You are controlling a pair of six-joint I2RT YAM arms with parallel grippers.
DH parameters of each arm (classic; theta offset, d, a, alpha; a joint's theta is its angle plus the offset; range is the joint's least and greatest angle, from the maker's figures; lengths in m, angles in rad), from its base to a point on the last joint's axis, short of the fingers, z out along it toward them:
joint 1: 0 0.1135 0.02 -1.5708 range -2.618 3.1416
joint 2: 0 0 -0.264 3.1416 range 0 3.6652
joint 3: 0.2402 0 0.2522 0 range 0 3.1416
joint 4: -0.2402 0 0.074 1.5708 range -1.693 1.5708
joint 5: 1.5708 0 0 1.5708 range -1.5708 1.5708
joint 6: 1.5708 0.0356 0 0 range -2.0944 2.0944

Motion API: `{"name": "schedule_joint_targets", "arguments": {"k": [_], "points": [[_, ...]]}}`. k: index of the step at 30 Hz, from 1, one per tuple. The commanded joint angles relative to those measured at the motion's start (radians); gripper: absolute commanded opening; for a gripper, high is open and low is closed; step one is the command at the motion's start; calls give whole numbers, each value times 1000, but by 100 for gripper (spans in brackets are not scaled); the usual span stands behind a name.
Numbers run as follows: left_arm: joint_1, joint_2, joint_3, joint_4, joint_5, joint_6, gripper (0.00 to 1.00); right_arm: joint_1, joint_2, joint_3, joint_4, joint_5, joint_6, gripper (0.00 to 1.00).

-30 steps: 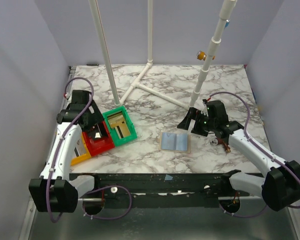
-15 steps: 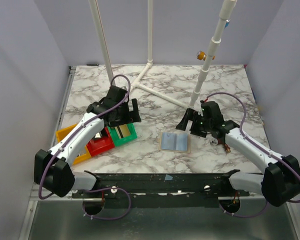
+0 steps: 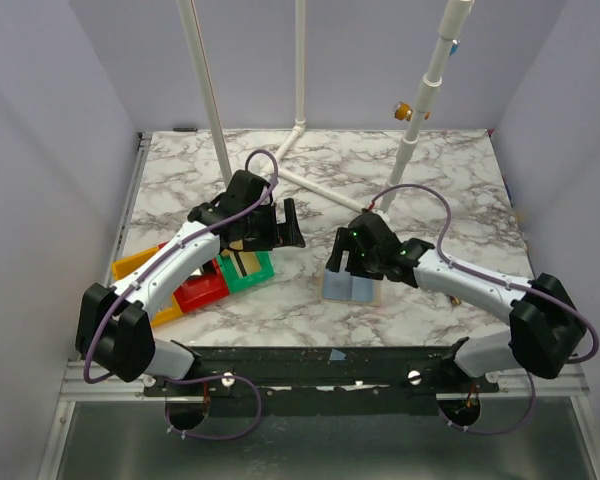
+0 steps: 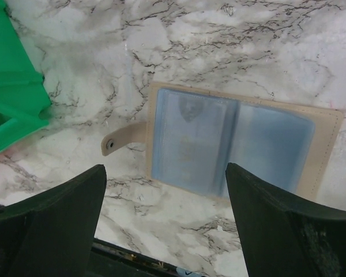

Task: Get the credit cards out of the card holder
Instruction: Remove the credit card from the card holder.

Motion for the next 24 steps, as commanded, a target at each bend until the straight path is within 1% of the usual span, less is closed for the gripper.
{"name": "schedule_joint_targets", "arguments": {"k": [1,2,7,8,10,11,12,13,14,20,24], "points": [[-4,9,12,28,43,28,98,48,53,48,-68,158,45,84],[-4,10,10,29,47,28,98,62,64,57,-75,172,46,81],[-3,9,1,38,49,25,99,121,137,93,-107,224,66,73],[-3,8,0,39,47,25,99,128,147,96,-110,232,71,70],[-3,7,-6,39,46,26,99,142,158,99,-113,249,75,56],[-3,7,-8,39,44,28,98,145,163,100,-114,252,77,44],[-3,6,-9,37,41,29,99,147,168,102,-110,252,76,37],[-3,5,-13,36,40,30,99,150,173,103,-107,250,76,30],[-3,6,-15,38,39,30,99,151,179,103,-104,249,75,26],[-3,8,-32,54,50,25,99,180,236,120,-88,256,77,15],[-3,13,-43,65,63,19,99,185,259,119,-53,236,79,6]]}}
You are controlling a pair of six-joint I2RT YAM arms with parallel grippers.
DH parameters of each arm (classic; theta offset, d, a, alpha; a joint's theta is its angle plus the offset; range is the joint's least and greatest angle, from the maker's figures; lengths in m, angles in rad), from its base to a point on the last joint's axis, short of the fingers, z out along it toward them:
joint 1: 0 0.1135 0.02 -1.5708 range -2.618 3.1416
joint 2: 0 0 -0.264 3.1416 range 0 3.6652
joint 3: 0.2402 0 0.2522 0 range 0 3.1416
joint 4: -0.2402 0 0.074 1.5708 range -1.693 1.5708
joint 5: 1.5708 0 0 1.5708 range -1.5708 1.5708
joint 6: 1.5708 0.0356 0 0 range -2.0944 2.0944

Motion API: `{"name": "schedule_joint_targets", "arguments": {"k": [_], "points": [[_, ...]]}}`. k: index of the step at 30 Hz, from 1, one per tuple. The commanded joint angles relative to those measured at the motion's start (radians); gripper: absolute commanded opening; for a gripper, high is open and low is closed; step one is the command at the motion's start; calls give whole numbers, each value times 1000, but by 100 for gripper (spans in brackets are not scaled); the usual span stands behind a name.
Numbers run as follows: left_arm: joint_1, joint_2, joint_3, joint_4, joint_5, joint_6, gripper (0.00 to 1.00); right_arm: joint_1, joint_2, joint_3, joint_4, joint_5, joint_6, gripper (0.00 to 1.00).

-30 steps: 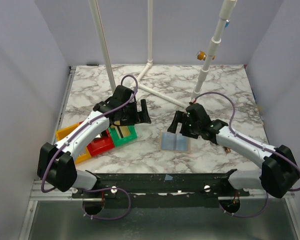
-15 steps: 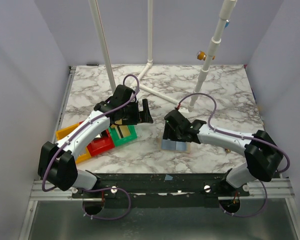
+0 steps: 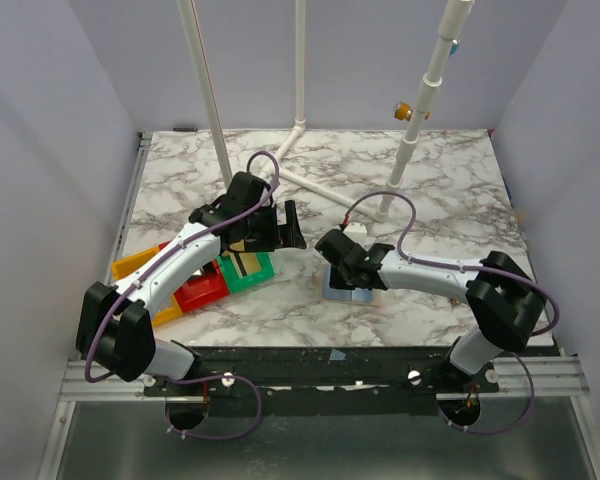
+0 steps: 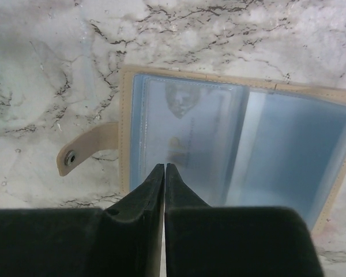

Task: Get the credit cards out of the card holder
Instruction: Remove the credit card from the card holder.

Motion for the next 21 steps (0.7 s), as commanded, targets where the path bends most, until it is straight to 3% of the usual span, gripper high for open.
{"name": "schedule_joint_targets", "arguments": {"k": [1,3,21], "points": [[-2,10,-21,28,35,5,99,12,34,21,35,20,13,4],[-3,9,-25,28,35,5,98,12,49,23,45,9,17,1],[-3,19,-33,36,42,0,98,12,41,-55,19,63,65,1]]}}
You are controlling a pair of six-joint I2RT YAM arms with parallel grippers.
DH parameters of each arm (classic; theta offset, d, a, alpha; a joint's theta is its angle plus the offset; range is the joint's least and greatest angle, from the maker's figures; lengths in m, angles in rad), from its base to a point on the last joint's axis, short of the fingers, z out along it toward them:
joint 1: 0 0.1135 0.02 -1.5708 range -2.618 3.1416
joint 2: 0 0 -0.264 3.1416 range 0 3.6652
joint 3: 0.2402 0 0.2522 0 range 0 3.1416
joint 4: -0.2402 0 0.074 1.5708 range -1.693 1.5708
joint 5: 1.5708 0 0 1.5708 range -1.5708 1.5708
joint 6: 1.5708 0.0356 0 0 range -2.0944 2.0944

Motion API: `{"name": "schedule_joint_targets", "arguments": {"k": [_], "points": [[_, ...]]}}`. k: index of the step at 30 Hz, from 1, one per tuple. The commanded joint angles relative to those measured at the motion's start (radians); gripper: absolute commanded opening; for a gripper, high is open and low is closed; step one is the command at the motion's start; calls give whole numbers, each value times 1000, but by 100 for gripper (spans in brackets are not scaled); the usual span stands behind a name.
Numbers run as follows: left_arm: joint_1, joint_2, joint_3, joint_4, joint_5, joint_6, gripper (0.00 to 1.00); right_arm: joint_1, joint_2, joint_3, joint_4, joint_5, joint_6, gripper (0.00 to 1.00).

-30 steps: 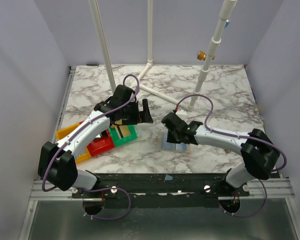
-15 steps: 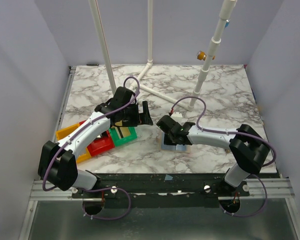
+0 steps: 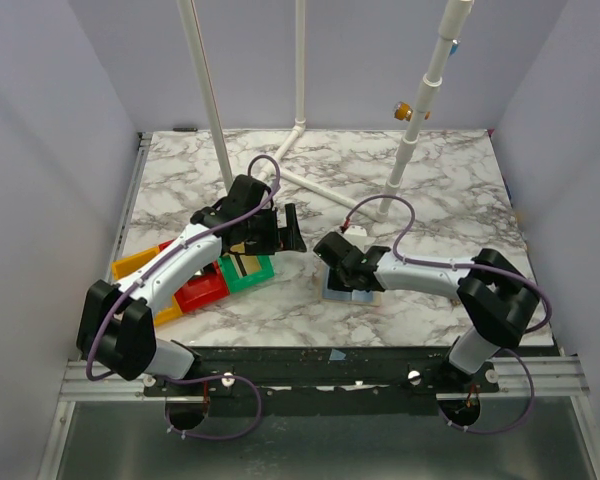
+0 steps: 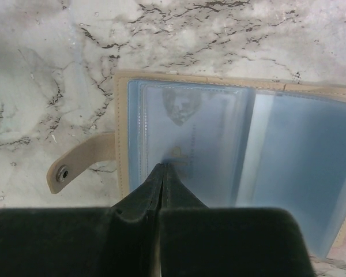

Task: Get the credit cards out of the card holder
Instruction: Remove the credit card from the card holder.

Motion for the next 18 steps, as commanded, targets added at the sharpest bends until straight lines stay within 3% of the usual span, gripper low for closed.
{"name": "schedule_joint_targets", "arguments": {"k": [1,18], "points": [[-3,17,-4,19,28,2,98,5,-10,-43,-34,62,29,1],[-28,39,-1,30,54,1,98,-17,-77,-98,-72,104,71,0]]}}
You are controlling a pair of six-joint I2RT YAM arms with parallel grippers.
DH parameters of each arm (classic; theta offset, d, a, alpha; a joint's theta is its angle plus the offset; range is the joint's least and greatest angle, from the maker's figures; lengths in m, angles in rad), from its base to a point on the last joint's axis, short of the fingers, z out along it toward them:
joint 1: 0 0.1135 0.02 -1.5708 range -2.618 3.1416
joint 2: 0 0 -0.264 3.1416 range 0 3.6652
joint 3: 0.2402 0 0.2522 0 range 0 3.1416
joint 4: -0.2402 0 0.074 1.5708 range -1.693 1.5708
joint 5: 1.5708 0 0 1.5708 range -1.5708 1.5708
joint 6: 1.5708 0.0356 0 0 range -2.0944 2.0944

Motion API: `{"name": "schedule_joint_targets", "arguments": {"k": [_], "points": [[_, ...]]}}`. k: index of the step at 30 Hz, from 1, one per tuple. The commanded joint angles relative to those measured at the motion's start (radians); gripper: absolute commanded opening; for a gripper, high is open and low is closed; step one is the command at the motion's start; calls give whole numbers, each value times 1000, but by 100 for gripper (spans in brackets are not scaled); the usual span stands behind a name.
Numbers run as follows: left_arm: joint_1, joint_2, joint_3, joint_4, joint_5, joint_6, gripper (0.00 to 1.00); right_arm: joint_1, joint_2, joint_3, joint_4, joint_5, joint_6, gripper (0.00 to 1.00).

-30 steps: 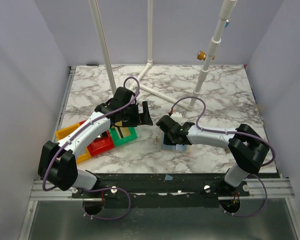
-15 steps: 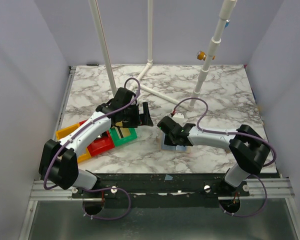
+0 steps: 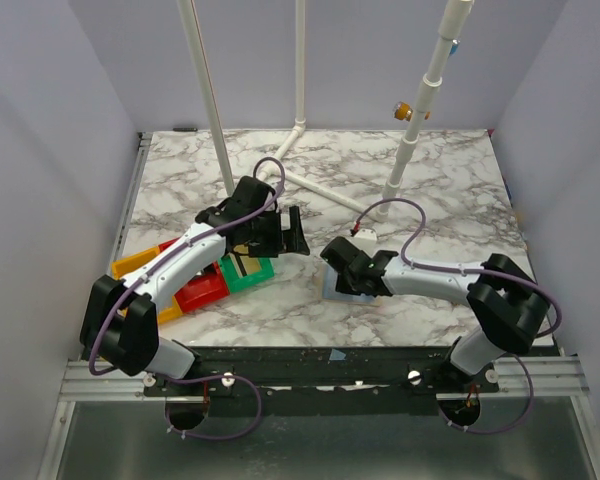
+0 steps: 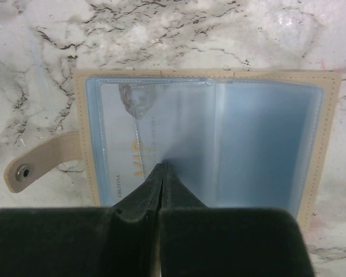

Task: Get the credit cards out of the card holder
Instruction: Remove the credit card from the card holder.

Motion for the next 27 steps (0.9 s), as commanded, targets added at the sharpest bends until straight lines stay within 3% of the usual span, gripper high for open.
{"name": "schedule_joint_targets", "arguments": {"k": [1,13,27], "points": [[-20,15,1,23,33,-1,98,-14,-27,-41,-52,43,23,1],[-84,92,44,69,92,-45,86,-74,-90,-147,52,-45,29,1],[-166,278,148,128,152,-105,53,-179,-162,-301,212,-216,45,1]]}}
